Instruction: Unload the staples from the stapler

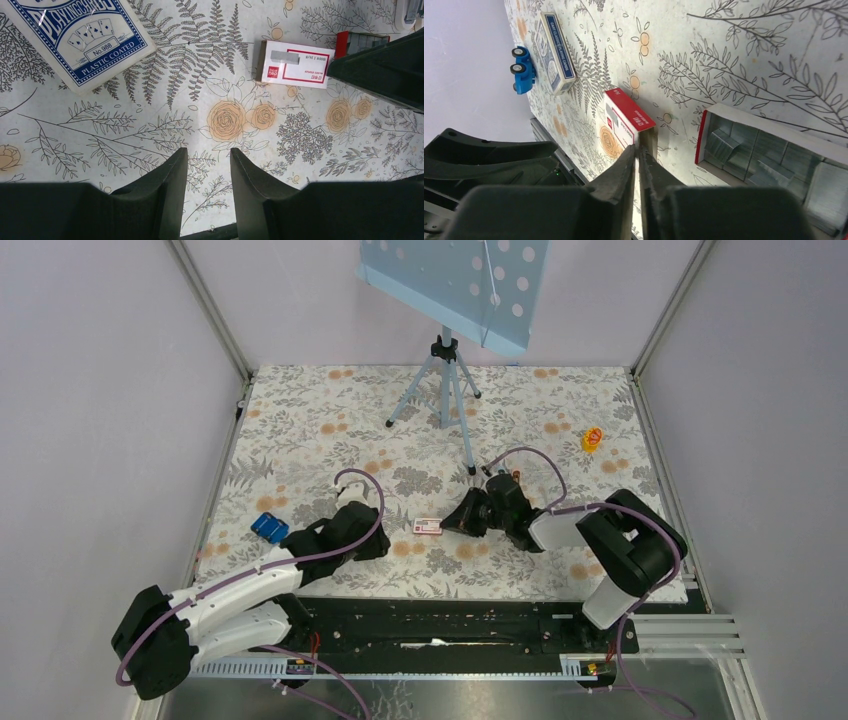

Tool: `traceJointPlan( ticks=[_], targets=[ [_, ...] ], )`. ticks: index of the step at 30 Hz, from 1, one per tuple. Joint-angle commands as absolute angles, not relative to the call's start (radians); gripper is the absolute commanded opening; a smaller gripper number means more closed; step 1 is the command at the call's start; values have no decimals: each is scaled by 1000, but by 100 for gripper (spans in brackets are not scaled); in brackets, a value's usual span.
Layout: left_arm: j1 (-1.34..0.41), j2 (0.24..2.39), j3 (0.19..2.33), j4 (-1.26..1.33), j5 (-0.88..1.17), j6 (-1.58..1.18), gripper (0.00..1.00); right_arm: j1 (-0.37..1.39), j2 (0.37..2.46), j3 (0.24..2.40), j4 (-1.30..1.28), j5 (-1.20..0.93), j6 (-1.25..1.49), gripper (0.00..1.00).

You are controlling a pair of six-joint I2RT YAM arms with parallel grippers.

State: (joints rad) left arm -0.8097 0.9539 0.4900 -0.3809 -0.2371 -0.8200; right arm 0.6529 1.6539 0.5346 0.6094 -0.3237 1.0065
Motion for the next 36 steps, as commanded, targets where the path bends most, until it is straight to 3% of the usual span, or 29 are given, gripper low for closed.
traceJointPlan(
  ticks=[1,9,20,32,36],
  targets=[
    [-805,959,529,-367,-258,-814,40,635,1600,585,537,-345,941,18],
    [-804,986,537,-331,-240,-815,41,629,1497,673,287,-275,796,31],
    [-743,1083,595,-203,-144,-740,45,594,1336,785,-244,44,568,28],
    [-687,1163,607,-29,-5,-667,50,588,1433,820,-289,18,555,28],
    [-681,1150,583,-17,-5,-676,58,588,1472,830,-274,14,554,28]
  ],
)
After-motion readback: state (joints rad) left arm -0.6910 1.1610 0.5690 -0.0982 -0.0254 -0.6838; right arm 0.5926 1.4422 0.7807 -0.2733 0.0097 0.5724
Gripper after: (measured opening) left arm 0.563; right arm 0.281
